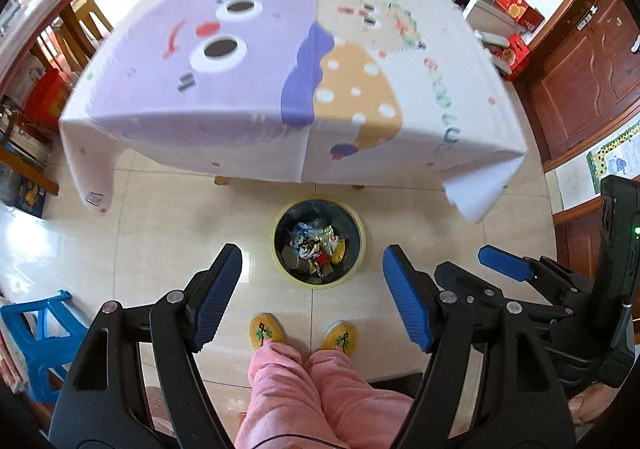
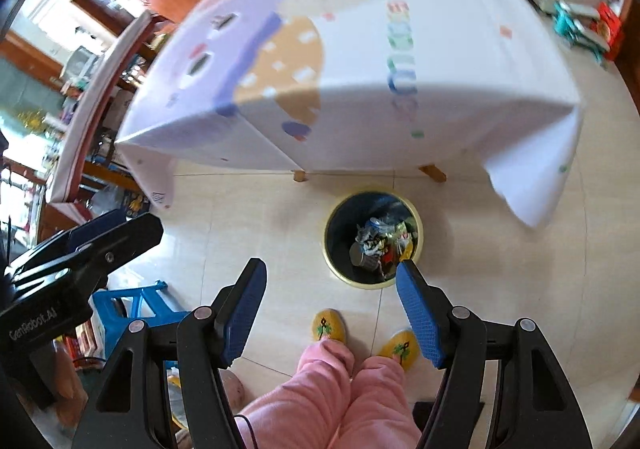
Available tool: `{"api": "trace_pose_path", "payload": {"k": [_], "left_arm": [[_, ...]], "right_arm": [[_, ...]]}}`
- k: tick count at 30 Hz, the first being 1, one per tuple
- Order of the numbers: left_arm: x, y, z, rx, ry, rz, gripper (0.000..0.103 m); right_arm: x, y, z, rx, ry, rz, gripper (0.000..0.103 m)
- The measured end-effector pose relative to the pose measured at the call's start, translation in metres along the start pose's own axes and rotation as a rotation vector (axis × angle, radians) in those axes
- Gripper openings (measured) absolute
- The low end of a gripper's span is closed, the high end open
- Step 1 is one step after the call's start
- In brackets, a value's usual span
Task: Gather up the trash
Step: 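Move both tools back over the table toward the milk carton and silver box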
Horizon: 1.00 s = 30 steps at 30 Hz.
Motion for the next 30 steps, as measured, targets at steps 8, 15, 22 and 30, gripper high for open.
{"api": "trace_pose_path", "payload": {"k": [8,15,22,30], "left_arm": [[0.077,-0.015,-0.038,-0.064,-0.131,-0.051,0.070],[0.138,-0.025,-0.082,-0.085,-0.268,-0.077,0.070],[0.168,-0.033,-0.115,-0.101,-0.326,-0.080,0.070],[0.155,-0.024,-0.176,-0.150,-0.353,-0.078,0.070]], "right_arm": [[0.078,0.018,-0.035,0.043,-0.146,-0.041,0.069],[0.128,0.029,-0.075,0.072,-0.278,-0.075,0.069],[0.159,0.027,-0.109,0.105,-0.371,-0.058,0.069],[0.161,0.016,-0.162,0.062,-0.399,-0.026,0.069]]}}
Point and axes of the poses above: each gripper's, at about its wrist camera, not at the fingertips, and x roughly against the way its jaws point, y to its left, z to its underside, the point moved 9 cm from there along -x, roughly the way its jaws point, and after that the axes turned 3 degrees about z, right-handed, at the moved point
